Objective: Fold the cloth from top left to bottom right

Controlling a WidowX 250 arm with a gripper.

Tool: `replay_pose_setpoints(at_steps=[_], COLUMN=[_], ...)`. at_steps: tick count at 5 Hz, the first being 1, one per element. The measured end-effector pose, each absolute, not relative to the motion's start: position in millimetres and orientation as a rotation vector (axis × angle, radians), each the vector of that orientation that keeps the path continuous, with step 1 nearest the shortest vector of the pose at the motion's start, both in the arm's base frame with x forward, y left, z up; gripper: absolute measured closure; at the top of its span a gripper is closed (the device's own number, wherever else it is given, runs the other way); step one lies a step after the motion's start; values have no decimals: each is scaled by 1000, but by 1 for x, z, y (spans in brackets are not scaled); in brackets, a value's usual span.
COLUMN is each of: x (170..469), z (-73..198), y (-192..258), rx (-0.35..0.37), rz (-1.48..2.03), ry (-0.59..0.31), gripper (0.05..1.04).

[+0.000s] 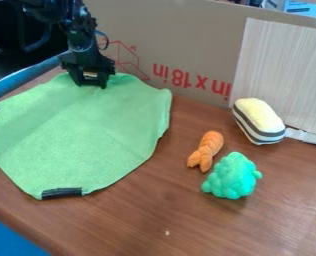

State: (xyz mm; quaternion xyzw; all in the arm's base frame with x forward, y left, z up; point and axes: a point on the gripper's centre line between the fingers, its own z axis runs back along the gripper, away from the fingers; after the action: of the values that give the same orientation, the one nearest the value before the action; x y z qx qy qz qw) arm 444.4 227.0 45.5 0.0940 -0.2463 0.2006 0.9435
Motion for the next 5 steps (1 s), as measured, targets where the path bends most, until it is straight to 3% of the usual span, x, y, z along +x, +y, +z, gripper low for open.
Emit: replay_pose_setpoints(at_steps=[1, 3, 4, 5], x=[445, 436, 426, 409], z=[44, 55, 92, 133], y=[226, 214, 214, 207], rx=[187, 100, 28, -87], rz=[404, 406, 435, 424], ry=[-507, -516, -586, -636], gripper=[365, 366, 366, 366])
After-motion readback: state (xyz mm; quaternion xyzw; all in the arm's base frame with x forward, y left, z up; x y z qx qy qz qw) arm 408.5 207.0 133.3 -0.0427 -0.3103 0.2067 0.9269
